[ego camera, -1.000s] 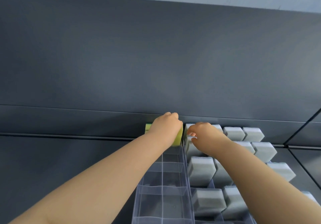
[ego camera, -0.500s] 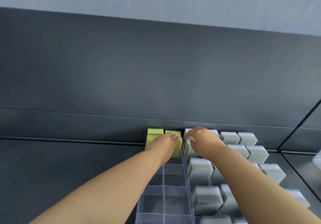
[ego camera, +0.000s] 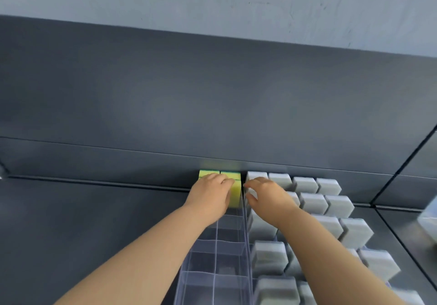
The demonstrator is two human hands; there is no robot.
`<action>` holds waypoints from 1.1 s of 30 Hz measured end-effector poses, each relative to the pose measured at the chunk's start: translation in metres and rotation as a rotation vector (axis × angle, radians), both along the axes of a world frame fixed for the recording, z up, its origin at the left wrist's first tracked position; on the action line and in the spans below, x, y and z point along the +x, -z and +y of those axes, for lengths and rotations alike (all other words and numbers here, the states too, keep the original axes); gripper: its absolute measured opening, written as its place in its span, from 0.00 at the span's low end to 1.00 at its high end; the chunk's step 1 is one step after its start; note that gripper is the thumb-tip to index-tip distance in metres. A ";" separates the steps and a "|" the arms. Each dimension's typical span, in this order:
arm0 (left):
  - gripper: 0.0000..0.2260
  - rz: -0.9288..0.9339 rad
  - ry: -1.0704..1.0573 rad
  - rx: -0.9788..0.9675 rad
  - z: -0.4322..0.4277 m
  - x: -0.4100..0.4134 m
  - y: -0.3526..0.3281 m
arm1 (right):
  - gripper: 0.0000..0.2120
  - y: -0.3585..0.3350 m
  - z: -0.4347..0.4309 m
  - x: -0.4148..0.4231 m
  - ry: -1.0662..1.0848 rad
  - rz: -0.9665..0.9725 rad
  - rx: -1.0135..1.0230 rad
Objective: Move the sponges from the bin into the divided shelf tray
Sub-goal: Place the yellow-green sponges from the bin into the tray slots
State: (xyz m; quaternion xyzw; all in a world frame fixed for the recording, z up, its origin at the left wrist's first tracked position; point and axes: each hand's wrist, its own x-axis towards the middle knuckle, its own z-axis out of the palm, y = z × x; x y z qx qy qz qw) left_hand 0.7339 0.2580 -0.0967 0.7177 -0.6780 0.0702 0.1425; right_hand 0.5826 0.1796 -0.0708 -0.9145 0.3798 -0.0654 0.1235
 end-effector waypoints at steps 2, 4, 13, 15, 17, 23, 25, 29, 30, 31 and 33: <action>0.13 -0.058 0.038 -0.058 0.018 -0.003 -0.003 | 0.18 -0.006 0.011 -0.003 -0.003 -0.036 -0.041; 0.11 -0.121 0.060 -0.122 0.037 -0.005 -0.004 | 0.19 -0.014 0.030 -0.008 0.016 -0.063 -0.082; 0.19 -0.092 0.210 -0.237 0.130 -0.029 -0.031 | 0.22 -0.033 0.153 -0.053 0.169 -0.126 -0.218; 0.20 -0.082 0.259 -0.229 0.149 -0.035 -0.031 | 0.22 -0.028 0.180 -0.067 0.234 -0.206 -0.209; 0.20 -0.075 0.295 -0.222 0.163 -0.040 -0.027 | 0.22 -0.020 0.204 -0.081 0.297 -0.257 -0.191; 0.20 -0.012 0.400 -0.205 0.182 -0.088 -0.021 | 0.23 -0.001 0.252 -0.141 0.458 -0.293 -0.101; 0.20 -0.020 0.438 -0.213 0.175 -0.111 -0.026 | 0.24 -0.005 0.256 -0.171 0.540 -0.342 -0.103; 0.20 -0.011 0.538 -0.268 0.153 -0.171 -0.042 | 0.23 -0.019 0.258 -0.243 0.703 -0.408 -0.146; 0.20 -0.002 0.561 -0.294 0.147 -0.189 -0.045 | 0.23 -0.022 0.257 -0.262 0.739 -0.422 -0.158; 0.20 0.006 0.582 -0.316 0.141 -0.209 -0.049 | 0.23 -0.025 0.256 -0.282 0.774 -0.440 -0.169; 0.20 0.022 0.617 -0.344 0.127 -0.251 -0.055 | 0.23 -0.031 0.253 -0.324 0.839 -0.495 -0.185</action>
